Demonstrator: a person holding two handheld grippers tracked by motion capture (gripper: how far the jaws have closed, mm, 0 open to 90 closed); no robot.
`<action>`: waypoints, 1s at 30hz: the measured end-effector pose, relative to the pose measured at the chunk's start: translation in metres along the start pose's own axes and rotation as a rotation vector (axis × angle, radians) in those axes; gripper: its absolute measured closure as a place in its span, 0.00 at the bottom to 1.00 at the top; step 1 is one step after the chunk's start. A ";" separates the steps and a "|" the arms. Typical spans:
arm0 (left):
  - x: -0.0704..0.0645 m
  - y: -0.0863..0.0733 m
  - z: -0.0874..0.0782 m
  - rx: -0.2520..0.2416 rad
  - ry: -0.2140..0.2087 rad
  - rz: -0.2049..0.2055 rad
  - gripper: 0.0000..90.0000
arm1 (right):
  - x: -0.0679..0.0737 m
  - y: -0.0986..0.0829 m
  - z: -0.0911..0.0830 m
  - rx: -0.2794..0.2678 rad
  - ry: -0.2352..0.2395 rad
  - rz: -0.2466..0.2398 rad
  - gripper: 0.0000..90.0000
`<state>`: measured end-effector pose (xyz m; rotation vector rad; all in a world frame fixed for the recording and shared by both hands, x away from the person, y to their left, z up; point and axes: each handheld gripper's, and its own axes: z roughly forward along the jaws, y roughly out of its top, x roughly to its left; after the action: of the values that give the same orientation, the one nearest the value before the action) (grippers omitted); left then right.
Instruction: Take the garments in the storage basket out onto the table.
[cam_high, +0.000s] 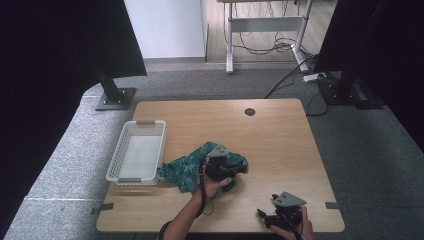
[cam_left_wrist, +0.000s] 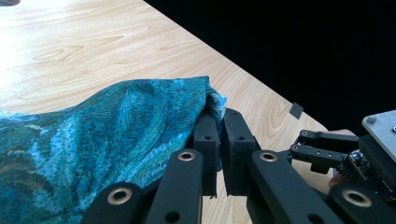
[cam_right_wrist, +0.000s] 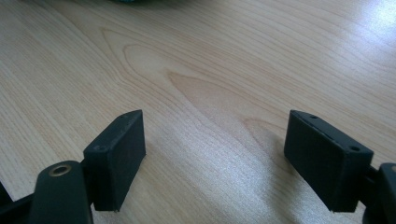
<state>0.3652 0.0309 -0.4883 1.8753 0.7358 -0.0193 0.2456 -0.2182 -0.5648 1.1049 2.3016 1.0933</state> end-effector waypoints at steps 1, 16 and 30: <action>0.000 0.000 0.000 0.000 0.000 0.000 0.94 | 0.000 0.000 0.000 0.000 0.000 0.000 0.23; 0.008 -0.011 -0.014 -0.001 0.020 -0.010 0.44 | 0.000 0.001 0.001 0.000 -0.005 0.004 0.22; 0.006 -0.039 -0.071 -0.025 0.108 0.018 0.29 | 0.001 0.001 0.002 -0.003 -0.008 0.006 0.22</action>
<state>0.3281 0.1034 -0.4926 1.8697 0.7894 0.1027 0.2466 -0.2164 -0.5650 1.1137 2.2916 1.0922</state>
